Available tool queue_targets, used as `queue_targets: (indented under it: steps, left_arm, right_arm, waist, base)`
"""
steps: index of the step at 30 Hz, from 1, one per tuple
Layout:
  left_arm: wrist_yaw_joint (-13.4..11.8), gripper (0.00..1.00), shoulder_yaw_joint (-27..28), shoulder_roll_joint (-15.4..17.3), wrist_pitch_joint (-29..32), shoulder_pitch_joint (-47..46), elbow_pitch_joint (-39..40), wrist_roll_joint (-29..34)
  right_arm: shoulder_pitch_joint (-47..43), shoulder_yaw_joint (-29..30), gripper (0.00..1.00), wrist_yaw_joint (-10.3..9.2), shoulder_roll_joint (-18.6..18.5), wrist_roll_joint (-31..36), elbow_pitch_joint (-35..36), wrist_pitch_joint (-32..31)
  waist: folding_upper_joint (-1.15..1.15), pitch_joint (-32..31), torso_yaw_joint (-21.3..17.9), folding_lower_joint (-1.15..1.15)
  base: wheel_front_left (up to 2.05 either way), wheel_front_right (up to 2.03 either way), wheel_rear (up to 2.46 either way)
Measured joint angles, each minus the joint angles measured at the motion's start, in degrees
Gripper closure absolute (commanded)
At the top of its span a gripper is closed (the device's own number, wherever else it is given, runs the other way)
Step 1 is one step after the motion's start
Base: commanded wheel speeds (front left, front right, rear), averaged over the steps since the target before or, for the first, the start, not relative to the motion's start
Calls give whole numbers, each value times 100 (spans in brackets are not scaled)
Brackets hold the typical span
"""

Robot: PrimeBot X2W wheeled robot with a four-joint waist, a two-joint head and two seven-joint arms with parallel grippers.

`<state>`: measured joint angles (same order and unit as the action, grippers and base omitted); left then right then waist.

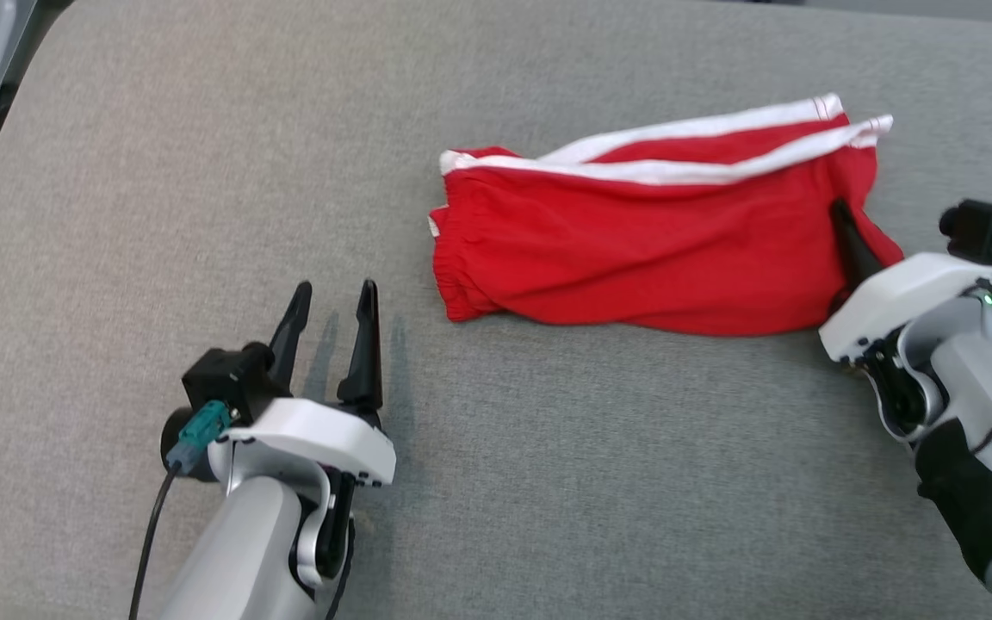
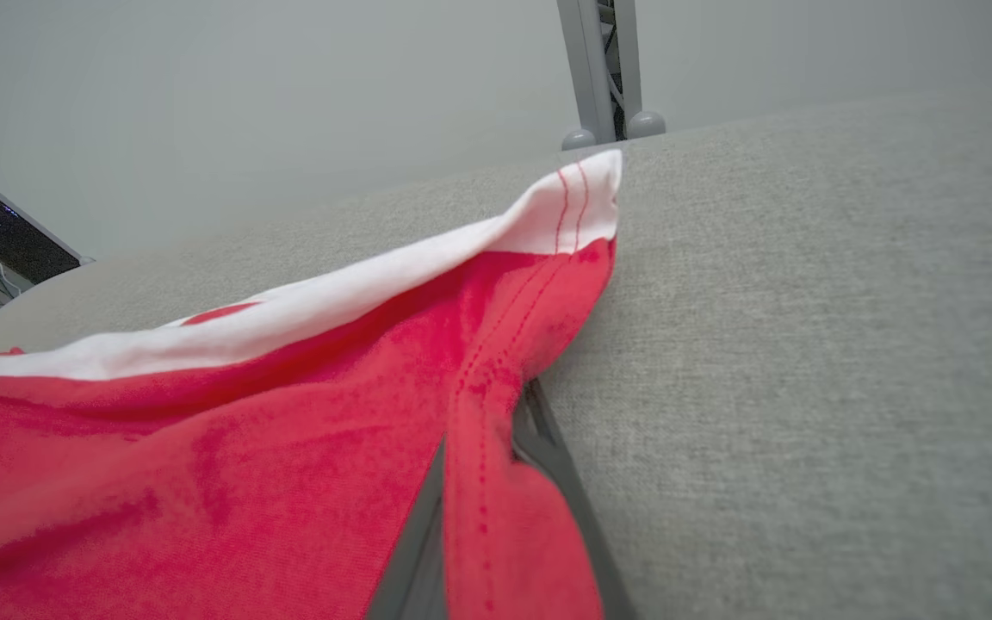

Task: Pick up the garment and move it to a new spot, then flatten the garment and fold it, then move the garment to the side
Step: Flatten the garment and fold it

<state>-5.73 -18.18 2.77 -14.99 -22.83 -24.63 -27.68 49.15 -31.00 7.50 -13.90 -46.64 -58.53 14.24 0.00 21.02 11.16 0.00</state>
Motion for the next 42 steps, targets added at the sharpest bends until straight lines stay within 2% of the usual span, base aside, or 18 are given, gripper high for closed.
queue_targets:
  steps: [8, 12, 15, 19, 24, 25, 26, 30, 35, 39, 42]
  left_arm:
    - [65, 0, -18, -2, 0, 403, -23, 77]
    - [90, 0, -22, -1, 0, 509, -30, 87]
    - [107, 0, -40, -1, 0, 517, -37, 83]
    - [96, 0, -126, 1, 0, 571, -36, 19]
    - [99, 0, -213, 1, 0, 597, -73, -7]
    - [99, 0, -230, 2, 0, 606, -86, -7]
    - [96, 0, -247, 2, 0, 614, -104, -5]
    - [94, 0, -211, 4, 0, 645, -157, 48]
    - [62, 0, -19, -1, 0, 731, -123, 162]
    - [63, 0, 179, 1, 0, 765, -56, 311]
    - [63, 0, 319, -2, 0, 837, -12, 414]
  right_arm:
    - [-479, -172, 100, -1, -428, -271, 645, 59]
    - [-474, -411, 100, -1, -416, -238, 1173, 66]
    - [-394, -757, 100, -1, -234, -222, 1535, 67]
    - [-225, -1428, 100, -1, 220, -216, 1841, -21]
    - [26, -1945, 100, -1, 734, -125, 1500, -125]
    - [54, -2006, 53, -1, 829, -131, 1379, -144]
    - [73, -2076, 0, -1, 898, -160, 1303, -142]
    - [123, -2292, 0, -1, 1043, -320, 1214, -46]
    - [135, -2286, 0, -1, 1057, -303, 1240, 51]
    - [-18, -1305, 0, -1, 808, 127, 1423, 67]
    - [-466, -498, 0, -1, 667, 633, 1577, 67]
  waist:
    - [0, -448, -263, 0]
    - [0, -554, -309, 0]
    - [0, -587, -257, 0]
    - [0, -654, -63, 0]
    - [0, -718, 224, 0]
    - [0, -730, 288, 0]
    - [0, -742, 347, 0]
    - [0, -827, 483, 0]
    - [0, -932, 327, 0]
    - [0, -1015, 76, 0]
    - [0, -1071, -132, 0]
  base:
    - [0, 0, 0]
    - [0, 0, 0]
    - [0, 0, 0]
    - [0, 0, 0]
    - [0, 0, 0]
    - [0, 0, 0]
    - [0, 0, 0]
    - [0, 0, 0]
    - [0, 0, 0]
    - [0, 0, 0]
    - [0, 0, 0]
